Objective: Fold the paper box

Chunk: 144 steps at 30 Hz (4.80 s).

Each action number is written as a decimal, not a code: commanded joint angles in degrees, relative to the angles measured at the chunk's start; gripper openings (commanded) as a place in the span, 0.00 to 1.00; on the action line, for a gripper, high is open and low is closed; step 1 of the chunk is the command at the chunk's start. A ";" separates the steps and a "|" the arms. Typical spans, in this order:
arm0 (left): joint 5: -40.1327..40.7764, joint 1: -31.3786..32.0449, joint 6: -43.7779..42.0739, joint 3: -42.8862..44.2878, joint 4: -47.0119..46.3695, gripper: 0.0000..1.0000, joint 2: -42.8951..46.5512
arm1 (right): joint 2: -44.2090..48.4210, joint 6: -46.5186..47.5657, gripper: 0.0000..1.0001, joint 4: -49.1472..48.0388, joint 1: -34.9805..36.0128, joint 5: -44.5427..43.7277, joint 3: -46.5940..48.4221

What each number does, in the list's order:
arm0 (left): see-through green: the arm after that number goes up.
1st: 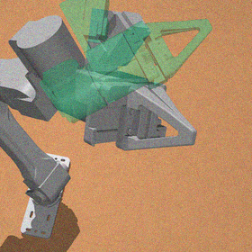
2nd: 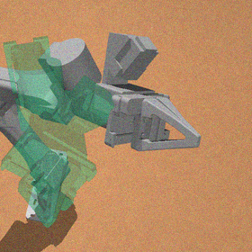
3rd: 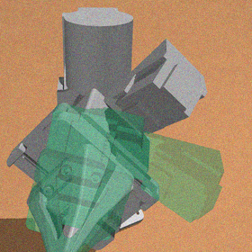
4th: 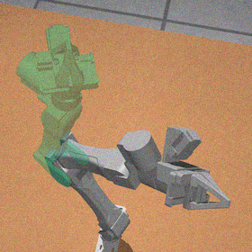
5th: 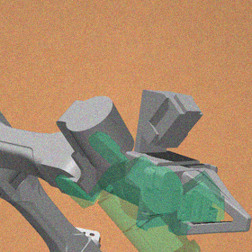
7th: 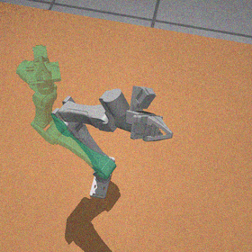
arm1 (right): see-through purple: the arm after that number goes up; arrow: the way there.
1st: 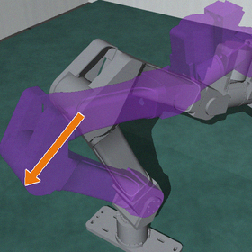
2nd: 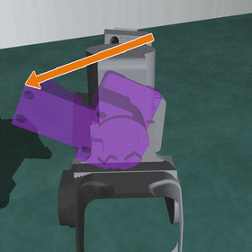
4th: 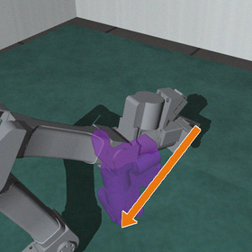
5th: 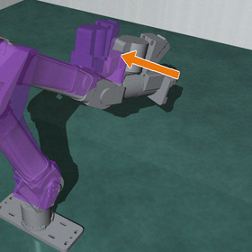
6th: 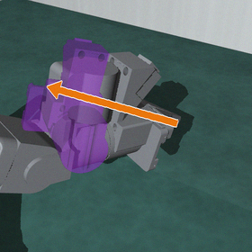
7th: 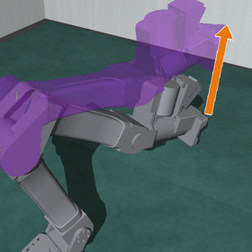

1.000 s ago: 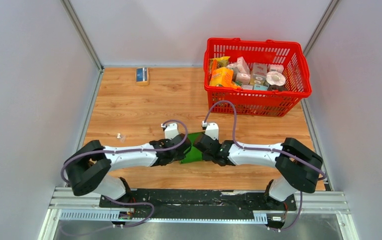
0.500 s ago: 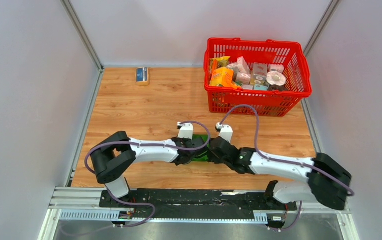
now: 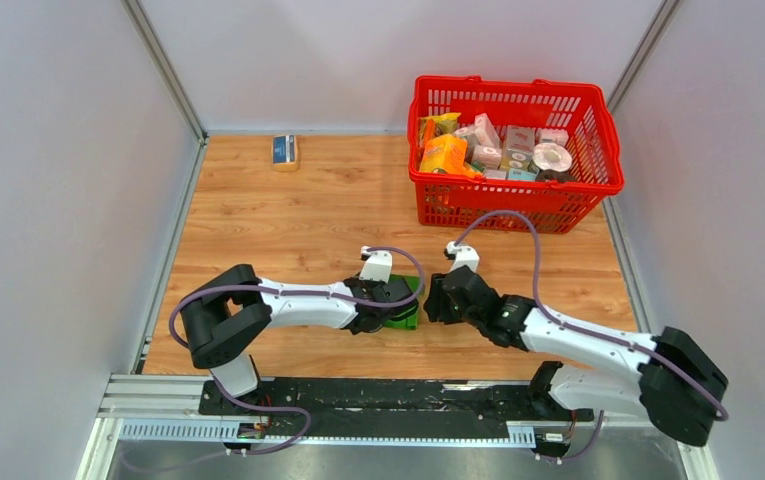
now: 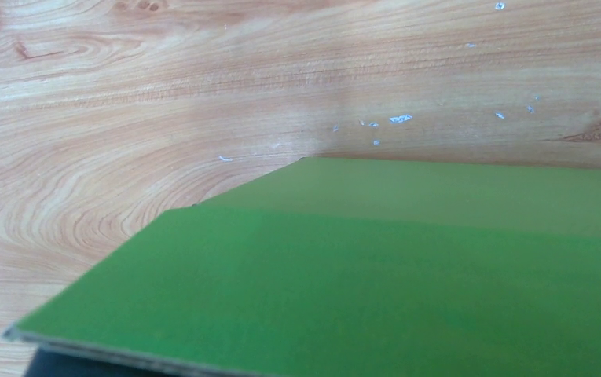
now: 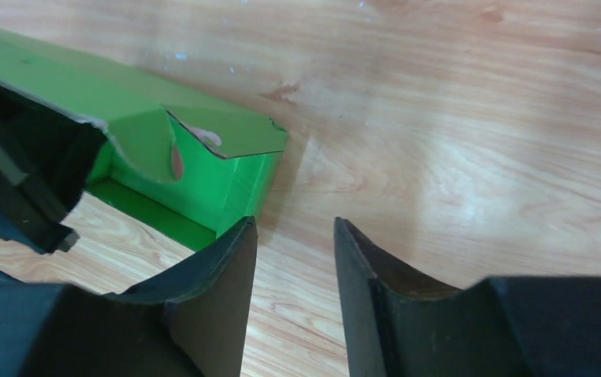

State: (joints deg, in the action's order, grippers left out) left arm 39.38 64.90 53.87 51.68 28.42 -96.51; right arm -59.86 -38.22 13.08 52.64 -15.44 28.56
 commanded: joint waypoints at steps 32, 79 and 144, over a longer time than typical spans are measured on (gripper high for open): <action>-5.45 0.31 2.73 -7.99 0.84 0.40 11.93 | -29.88 0.95 0.00 -0.61 11.25 -11.89 14.15; -16.17 -23.91 -0.17 -11.96 31.24 0.58 59.17 | -6.10 5.96 0.53 18.03 16.53 -16.47 21.90; -21.97 -73.96 0.63 4.93 12.79 0.17 2.02 | 24.00 13.43 0.56 22.25 12.66 -1.96 14.95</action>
State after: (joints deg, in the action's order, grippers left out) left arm 17.04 -8.58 56.10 58.06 42.13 -96.99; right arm -36.16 -24.14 35.46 65.43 -16.45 42.15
